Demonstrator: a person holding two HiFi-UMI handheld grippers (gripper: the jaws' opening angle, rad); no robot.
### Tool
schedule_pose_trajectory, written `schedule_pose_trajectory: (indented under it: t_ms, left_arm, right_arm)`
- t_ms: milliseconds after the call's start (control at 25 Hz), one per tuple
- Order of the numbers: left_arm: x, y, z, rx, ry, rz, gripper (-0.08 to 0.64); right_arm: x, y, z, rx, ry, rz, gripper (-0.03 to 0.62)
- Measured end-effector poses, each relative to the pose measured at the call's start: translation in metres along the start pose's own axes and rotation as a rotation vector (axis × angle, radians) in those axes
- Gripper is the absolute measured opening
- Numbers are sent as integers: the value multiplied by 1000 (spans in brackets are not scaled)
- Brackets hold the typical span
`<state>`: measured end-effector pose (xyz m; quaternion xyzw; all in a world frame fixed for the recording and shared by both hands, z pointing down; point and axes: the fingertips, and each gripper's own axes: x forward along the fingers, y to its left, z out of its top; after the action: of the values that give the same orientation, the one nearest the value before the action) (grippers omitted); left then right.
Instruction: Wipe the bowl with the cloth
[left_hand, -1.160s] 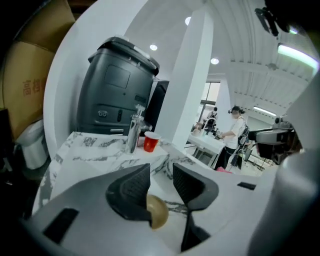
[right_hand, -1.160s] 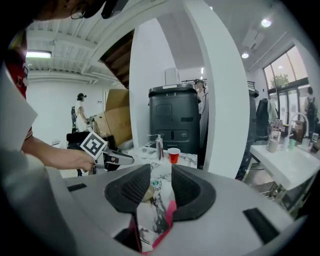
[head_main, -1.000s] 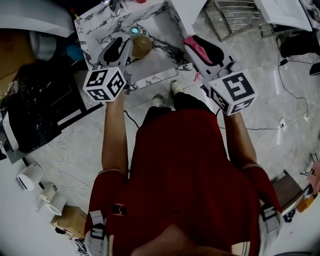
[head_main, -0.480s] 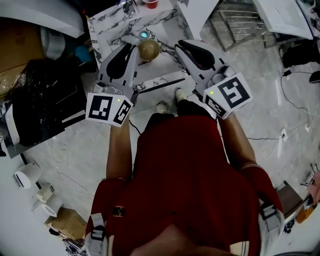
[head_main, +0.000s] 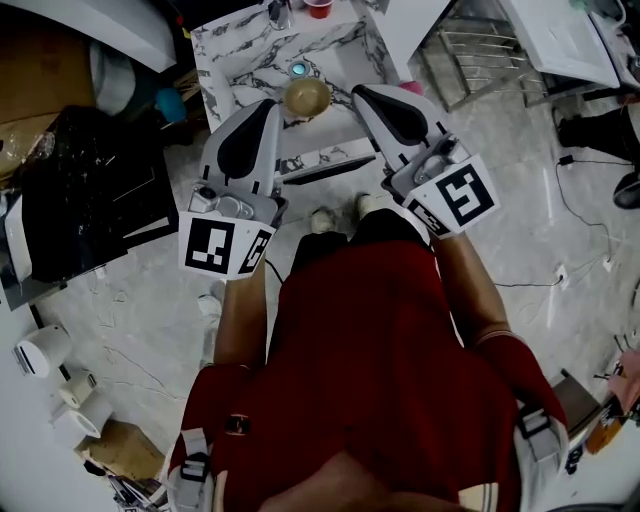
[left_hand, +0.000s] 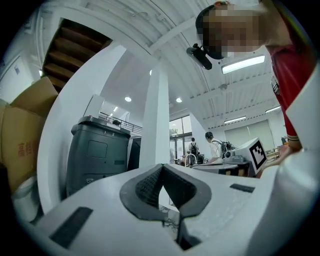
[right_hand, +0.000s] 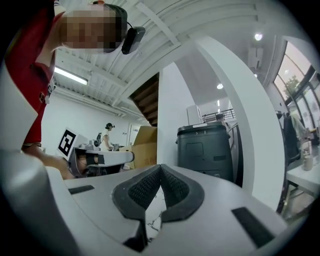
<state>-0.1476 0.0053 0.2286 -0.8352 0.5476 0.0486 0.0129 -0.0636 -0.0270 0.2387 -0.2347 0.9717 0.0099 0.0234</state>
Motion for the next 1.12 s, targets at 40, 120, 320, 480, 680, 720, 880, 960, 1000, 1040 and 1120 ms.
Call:
schedule_pose_trajectory:
  t_ms: [40, 120, 320, 480, 680, 720, 880, 960, 1000, 1040, 1120]
  left_arm:
    - [-2, -2, 0, -1, -5, 7, 6]
    - [-5, -9, -1, 0, -8, 16, 6]
    - [2, -35, -4, 4, -7, 32, 6]
    - [10, -57, -5, -13, -13, 80, 6]
    - [16, -90, 1, 10, -27, 130, 6]
    - [16, -97, 3, 19, -28, 132, 6]
    - [13, -114, 6, 47, -28, 128, 6]
    - [11, -116, 6, 52, -31, 125, 6]
    - [10, -116, 6, 53, -33, 123, 5]
    - [9, -116, 7, 54, -36, 121, 6]
    - [7, -115, 7, 55, -43, 117, 5]
  right_arm:
    - [-2, 3, 1, -4, -7, 11, -2]
    - [-8, 6, 2, -11, -22, 26, -2]
    - [-27, -2, 3, -8, -28, 45, -2]
    - [-50, -7, 9, -27, -36, 81, -3]
    - [-80, -12, 15, -36, -66, 137, -2]
    - [-86, -14, 16, -40, -71, 141, -2]
    - [-101, -17, 17, -46, -80, 131, -3]
    - [-102, -16, 18, -42, -85, 124, -3]
    - [-102, -16, 18, -39, -87, 120, -3]
    - [-101, -15, 18, -36, -88, 117, -3]
    - [-100, -15, 19, -35, -89, 113, -3]
